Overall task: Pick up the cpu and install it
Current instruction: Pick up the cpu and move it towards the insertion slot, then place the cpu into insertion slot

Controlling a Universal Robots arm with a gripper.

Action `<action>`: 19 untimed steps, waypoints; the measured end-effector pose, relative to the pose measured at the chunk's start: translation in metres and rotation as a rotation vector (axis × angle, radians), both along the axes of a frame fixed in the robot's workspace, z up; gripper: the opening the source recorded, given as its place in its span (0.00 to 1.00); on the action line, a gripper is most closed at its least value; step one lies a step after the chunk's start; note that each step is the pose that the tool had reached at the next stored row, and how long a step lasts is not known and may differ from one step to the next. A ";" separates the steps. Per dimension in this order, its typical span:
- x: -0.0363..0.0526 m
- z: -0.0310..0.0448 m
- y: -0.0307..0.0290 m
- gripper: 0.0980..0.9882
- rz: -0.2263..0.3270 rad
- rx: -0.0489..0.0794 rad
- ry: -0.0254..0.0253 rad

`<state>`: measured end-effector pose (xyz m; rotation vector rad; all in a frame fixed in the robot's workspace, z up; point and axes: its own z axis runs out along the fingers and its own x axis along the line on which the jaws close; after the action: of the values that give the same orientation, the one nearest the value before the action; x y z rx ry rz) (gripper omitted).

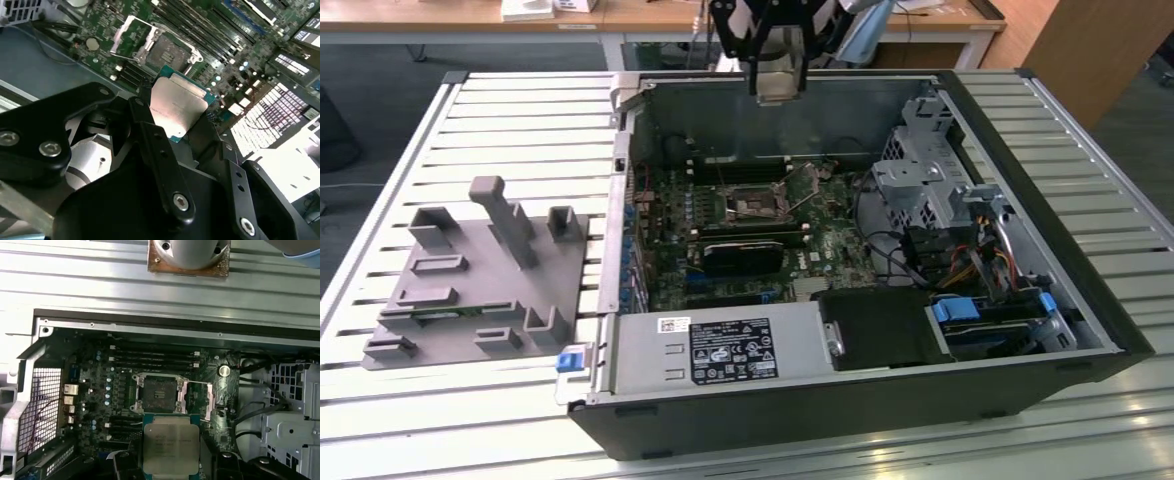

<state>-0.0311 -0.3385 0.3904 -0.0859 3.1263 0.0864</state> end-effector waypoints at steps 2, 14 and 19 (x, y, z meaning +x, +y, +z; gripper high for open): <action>0.0051 -0.0001 0.0012 0.50 0.000 0.000 0.0002; 0.0141 -0.0004 0.0018 0.50 0.115 0.001 0.0003; 0.0141 -0.0008 0.0018 0.50 0.204 0.001 0.0003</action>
<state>-0.0170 -0.3368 0.3896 -0.4049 3.1072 0.0892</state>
